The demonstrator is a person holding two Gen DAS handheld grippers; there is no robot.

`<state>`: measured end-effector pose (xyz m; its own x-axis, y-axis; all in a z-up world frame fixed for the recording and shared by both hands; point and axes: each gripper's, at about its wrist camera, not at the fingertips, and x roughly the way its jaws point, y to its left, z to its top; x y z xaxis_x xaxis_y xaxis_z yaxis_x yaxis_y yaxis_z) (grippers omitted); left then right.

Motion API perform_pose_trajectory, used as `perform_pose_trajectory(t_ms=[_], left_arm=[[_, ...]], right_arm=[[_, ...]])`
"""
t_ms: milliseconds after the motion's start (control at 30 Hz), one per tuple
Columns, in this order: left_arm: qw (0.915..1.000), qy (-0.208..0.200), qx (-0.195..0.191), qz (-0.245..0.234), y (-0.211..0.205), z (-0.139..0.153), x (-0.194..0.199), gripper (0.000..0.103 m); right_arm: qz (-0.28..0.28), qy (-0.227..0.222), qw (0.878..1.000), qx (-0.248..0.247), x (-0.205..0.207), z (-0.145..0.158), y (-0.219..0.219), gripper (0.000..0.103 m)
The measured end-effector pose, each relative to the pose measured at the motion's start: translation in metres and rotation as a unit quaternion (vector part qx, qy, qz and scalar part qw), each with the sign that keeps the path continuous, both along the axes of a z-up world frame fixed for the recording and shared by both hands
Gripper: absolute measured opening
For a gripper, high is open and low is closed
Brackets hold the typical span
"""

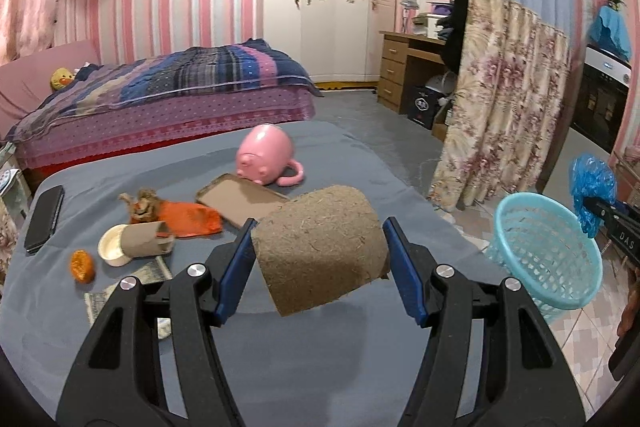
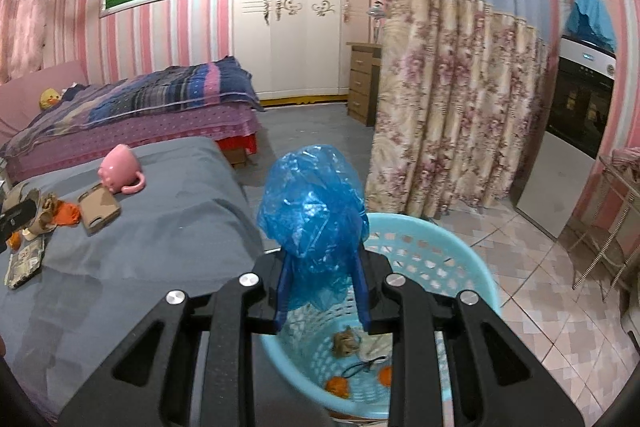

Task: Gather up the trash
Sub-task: 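Carry the cardboard tube and blue bag in both tools to the blue basket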

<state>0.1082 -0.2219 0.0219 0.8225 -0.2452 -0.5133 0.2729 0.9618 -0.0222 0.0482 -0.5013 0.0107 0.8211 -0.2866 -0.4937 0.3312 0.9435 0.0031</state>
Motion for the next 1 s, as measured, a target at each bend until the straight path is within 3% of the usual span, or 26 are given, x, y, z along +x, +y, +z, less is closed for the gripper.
perform_pose_trajectory(t_ms=[400,600,833,1000], left_arm=[[0.9984,-0.008,0.005,-0.056,-0.057,0.000,-0.005,0.062],[0.9956,0.020,-0.008,-0.092,-0.090,-0.017,0.008,0.062],[0.9875,0.048,-0.016,-0.150,-0.149,-0.046,0.024,0.062],[0.9794,0.046,-0.006,-0.197,-0.198,-0.058,0.023,0.062]], right_arm=[[-0.033,-0.009,0.999,0.001,-0.017,-0.002,-0.035,0.026],[-0.058,0.001,0.998,-0.002,-0.028,-0.014,-0.058,0.026],[-0.084,0.018,0.996,0.000,-0.038,-0.036,-0.084,0.026],[-0.103,0.019,0.994,0.021,-0.044,-0.051,-0.107,0.026]])
